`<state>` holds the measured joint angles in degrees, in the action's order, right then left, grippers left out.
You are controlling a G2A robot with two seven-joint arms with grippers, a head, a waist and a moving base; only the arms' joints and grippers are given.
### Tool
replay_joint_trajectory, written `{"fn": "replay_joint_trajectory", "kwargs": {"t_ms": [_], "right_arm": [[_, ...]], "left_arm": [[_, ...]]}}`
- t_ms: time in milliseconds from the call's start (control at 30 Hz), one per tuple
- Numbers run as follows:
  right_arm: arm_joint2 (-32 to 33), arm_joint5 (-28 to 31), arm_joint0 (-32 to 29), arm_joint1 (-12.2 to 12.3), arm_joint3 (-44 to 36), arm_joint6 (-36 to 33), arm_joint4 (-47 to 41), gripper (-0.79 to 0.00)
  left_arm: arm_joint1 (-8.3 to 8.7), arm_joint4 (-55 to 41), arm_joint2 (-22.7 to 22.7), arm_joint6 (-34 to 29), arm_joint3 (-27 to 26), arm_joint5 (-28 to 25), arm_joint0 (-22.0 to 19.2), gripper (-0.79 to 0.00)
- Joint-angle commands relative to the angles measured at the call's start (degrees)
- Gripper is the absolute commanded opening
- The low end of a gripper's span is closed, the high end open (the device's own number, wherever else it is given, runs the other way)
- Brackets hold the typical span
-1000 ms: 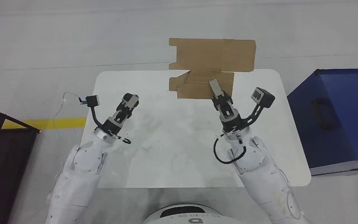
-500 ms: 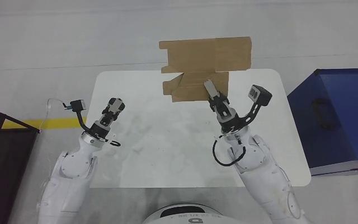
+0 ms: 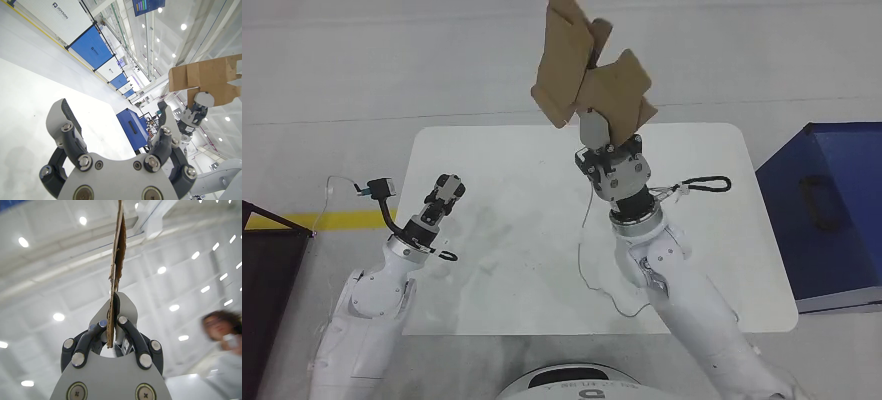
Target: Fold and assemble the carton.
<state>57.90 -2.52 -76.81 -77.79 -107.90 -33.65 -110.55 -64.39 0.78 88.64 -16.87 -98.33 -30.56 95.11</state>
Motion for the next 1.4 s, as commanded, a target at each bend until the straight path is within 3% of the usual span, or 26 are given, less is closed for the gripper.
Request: {"fn": "replay_joint_trajectory", "kwargs": {"t_ms": [0,200,467,567,667,800,900,1200,1367], "right_arm": [[-0.6,-5.39,0.85,-0.68,2.64,1.06,-29.07,-0.785],[-2.81,-6.75,2.91,-2.14,6.54,4.7,-38.15,-0.785],[-3.98,-7.08,4.33,-3.44,7.33,4.24,-36.74,-0.785],[-3.06,-5.28,5.34,-3.07,8.95,2.02,-20.95,-0.785],[-2.1,1.57,6.84,-1.49,12.18,-2.17,17.1,-0.785],[0.22,7.31,6.2,-0.19,11.42,-2.92,40.12,-0.785],[2.36,10.49,5.7,1.27,9.26,0.18,65.23,-0.785],[8.37,14.52,0.34,4.15,1.02,6.74,111.3,-0.785],[9.48,16.83,-1.79,4.61,-0.5,9.28,118.95,-0.785]], "left_arm": [[0.0,0.0,0.0,0.0,0.0,0.0,0.0,0.0],[0.0,0.0,0.0,0.0,0.0,0.0,0.0,0.0],[0.0,0.0,0.0,0.0,0.0,0.0,0.0,0.0],[0.0,0.0,0.0,0.0,0.0,0.0,0.0,0.0],[0.0,0.0,0.0,0.0,0.0,0.0,0.0,0.0],[0.0,0.0,0.0,0.0,0.0,0.0,0.0,0.0],[0.0,0.0,0.0,0.0,0.0,0.0,0.0,0.0],[0.0,0.0,0.0,0.0,0.0,0.0,0.0,0.0],[0.0,0.0,0.0,0.0,0.0,0.0,0.0,0.0]]}}
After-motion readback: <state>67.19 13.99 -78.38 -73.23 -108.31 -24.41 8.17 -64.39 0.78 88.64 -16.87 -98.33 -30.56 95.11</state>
